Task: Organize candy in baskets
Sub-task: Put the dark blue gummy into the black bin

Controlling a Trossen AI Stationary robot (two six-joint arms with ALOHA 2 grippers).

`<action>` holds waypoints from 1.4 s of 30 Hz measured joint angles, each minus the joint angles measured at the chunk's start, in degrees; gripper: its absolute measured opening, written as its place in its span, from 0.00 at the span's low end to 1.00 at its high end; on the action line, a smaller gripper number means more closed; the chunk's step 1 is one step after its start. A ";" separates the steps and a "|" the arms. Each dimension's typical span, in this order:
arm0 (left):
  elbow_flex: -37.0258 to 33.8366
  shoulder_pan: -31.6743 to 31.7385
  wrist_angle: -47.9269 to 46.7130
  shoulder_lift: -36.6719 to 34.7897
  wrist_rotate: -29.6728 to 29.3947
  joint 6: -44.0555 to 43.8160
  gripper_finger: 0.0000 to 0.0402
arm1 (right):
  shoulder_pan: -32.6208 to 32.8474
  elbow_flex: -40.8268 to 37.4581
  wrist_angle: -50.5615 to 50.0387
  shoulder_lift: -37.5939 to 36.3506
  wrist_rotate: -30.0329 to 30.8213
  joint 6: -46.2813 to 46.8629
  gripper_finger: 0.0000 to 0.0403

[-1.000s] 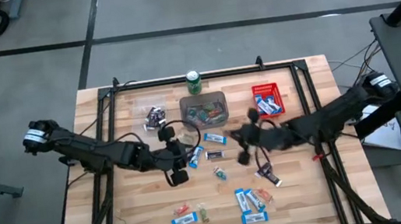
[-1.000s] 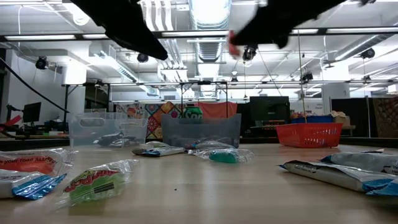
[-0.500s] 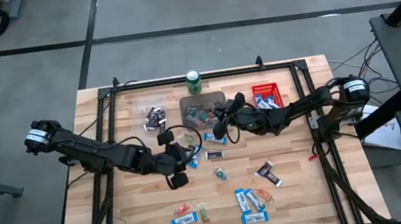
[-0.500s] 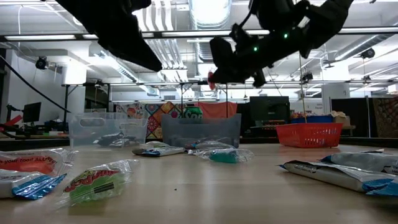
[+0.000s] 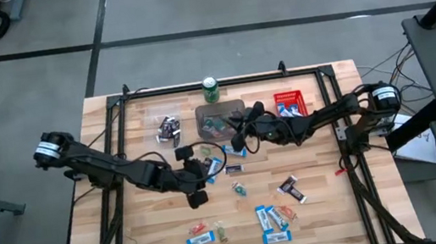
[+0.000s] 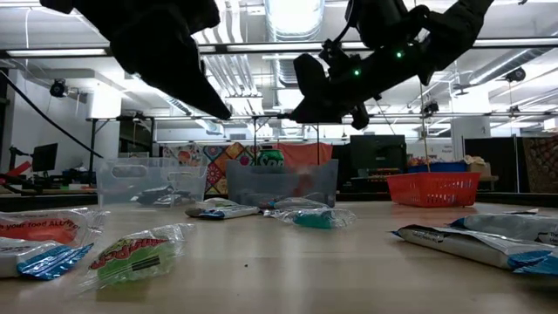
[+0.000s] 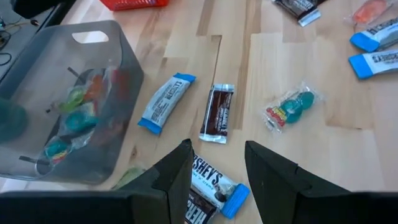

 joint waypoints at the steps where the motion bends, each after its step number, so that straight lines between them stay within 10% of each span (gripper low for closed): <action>1: 0.03 0.00 0.05 0.25 0.00 -0.01 0.33 | -0.05 0.00 -0.05 0.00 0.00 0.00 0.15; 15: 0.16 -0.11 9.02 5.27 2.62 2.01 0.33 | 4.36 -0.01 -7.63 -13.41 -24.65 0.45 0.15; 25: 0.18 -0.81 16.52 7.97 13.02 12.04 0.35 | 20.28 -0.02 -29.86 -20.69 -24.75 12.38 0.15; 42: 0.16 0.64 32.95 20.34 19.55 24.47 0.49 | 31.58 -0.02 -32.46 -13.50 -19.23 20.13 0.15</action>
